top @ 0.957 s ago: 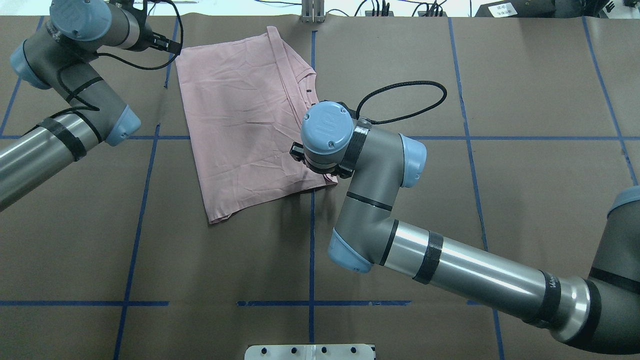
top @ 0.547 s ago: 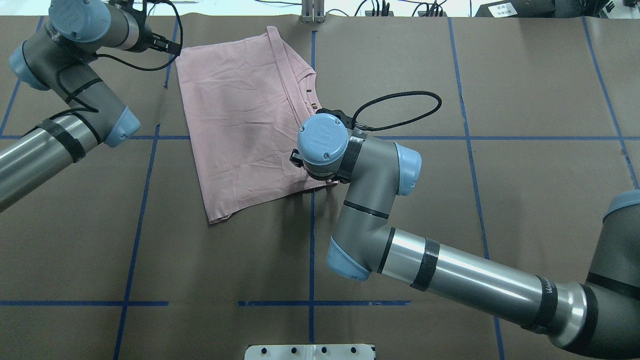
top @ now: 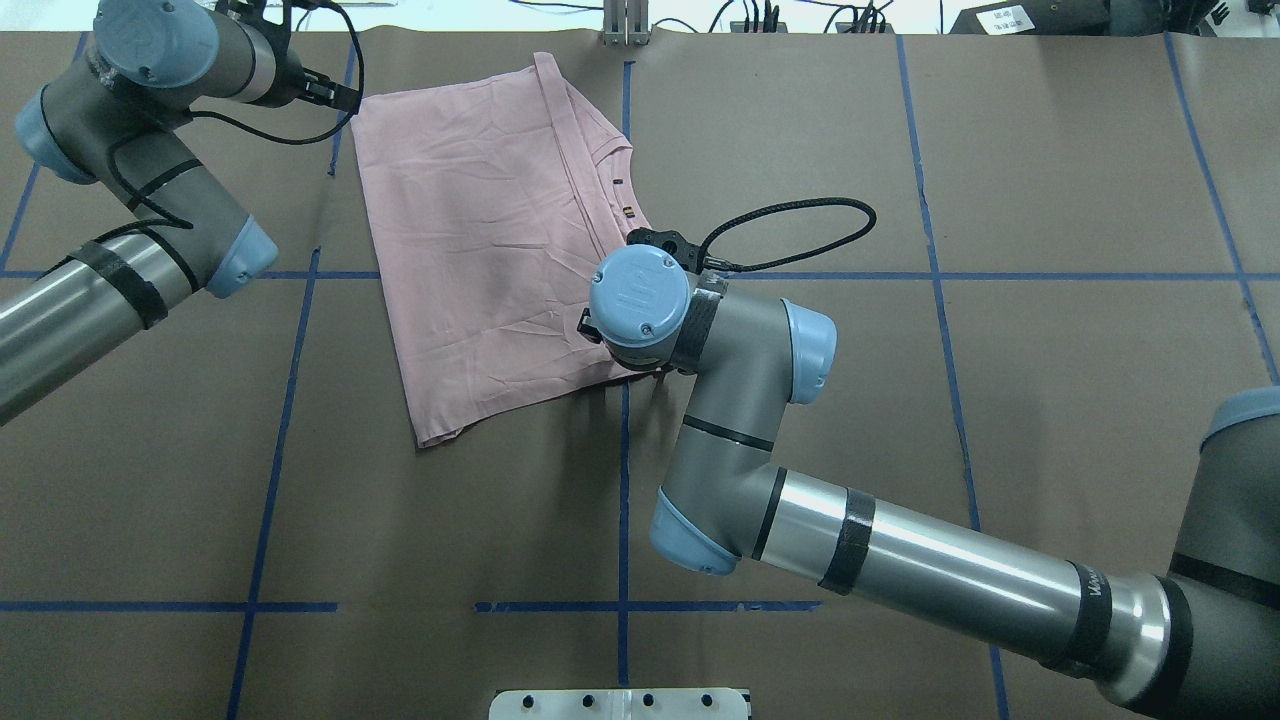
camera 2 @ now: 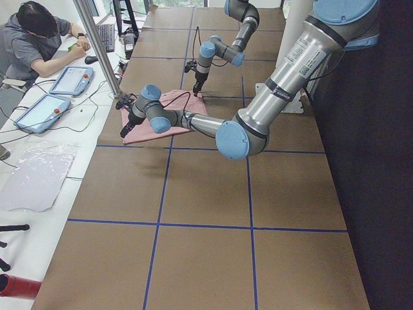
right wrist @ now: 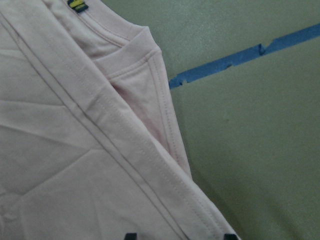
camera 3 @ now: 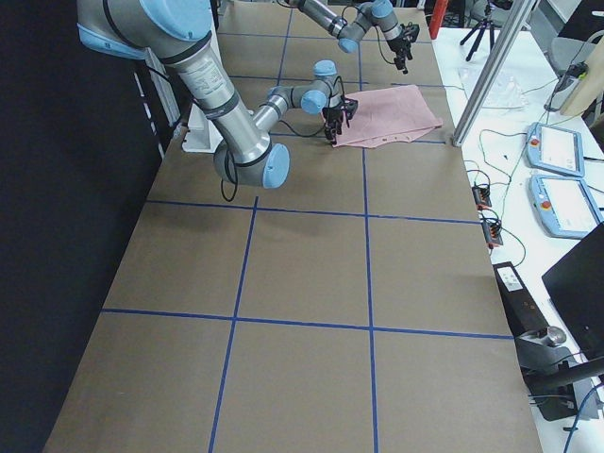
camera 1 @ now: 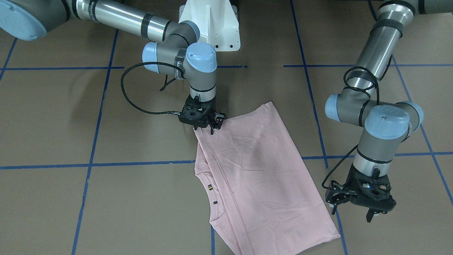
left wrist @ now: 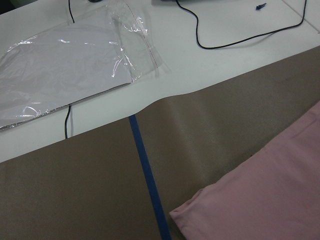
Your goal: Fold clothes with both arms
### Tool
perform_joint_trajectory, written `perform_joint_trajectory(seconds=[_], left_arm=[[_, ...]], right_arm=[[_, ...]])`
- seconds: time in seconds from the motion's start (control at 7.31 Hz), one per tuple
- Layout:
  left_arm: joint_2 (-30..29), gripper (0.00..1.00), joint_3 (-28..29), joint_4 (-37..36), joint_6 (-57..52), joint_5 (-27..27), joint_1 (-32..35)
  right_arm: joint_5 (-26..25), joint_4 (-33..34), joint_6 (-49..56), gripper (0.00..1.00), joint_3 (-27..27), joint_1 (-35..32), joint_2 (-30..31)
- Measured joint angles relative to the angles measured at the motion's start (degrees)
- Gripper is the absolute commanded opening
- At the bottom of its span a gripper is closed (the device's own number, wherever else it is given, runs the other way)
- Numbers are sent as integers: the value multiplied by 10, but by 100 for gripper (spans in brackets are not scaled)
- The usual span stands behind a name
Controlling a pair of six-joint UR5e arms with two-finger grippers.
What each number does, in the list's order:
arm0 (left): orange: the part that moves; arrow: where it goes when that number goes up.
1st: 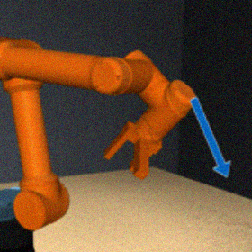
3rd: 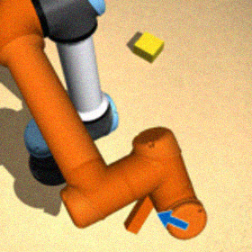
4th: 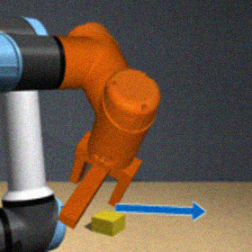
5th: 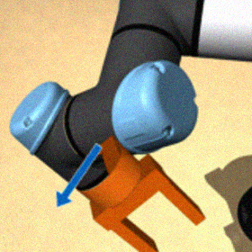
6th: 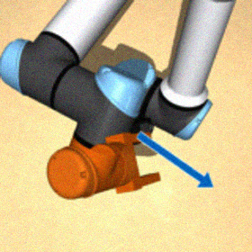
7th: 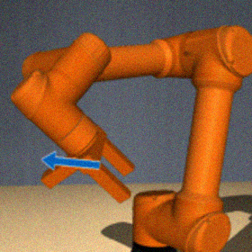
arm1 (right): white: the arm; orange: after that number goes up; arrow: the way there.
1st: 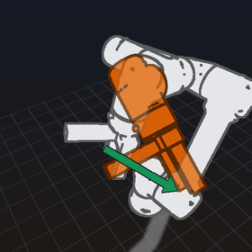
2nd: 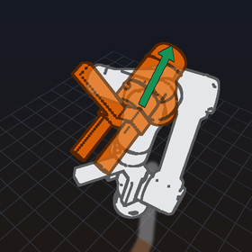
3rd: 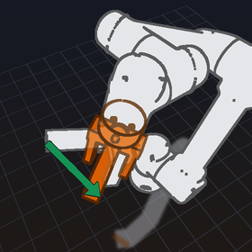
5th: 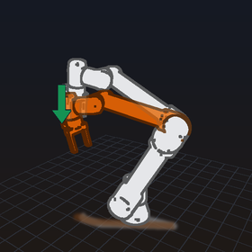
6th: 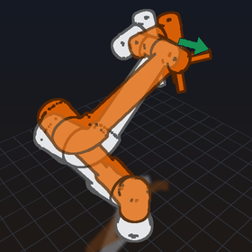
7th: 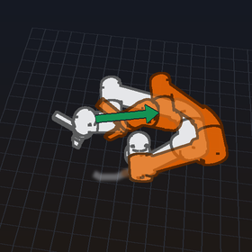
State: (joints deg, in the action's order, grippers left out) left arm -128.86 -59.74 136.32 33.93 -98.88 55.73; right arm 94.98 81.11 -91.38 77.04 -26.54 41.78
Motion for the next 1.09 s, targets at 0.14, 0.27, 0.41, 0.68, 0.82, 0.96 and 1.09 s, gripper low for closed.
perform_joint_trajectory(seconds=[0.14,0.27,0.41,0.68,0.82,0.96,1.09], left_arm=[[0,100,0,0,0,0,0],[0,100,0,0,0,0,0],[0,100,0,0,0,0,0],[0,100,0,0,0,0,1],[1,100,0,0,0,0,1],[2,100,-1,0,0,0,1],[5,100,-4,-1,0,0,0]], right_arm=[[-5,-1,-1,56,-1,2,0],[-8,-1,-2,32,-2,2,0],[-10,-1,-8,2,-3,3,0],[-26,-2,-42,0,-4,5,-2],[-31,-2,-58,0,-5,6,-2],[-33,-2,-70,0,-5,6,-3],[-34,-3,-77,0,-6,6,-4]])
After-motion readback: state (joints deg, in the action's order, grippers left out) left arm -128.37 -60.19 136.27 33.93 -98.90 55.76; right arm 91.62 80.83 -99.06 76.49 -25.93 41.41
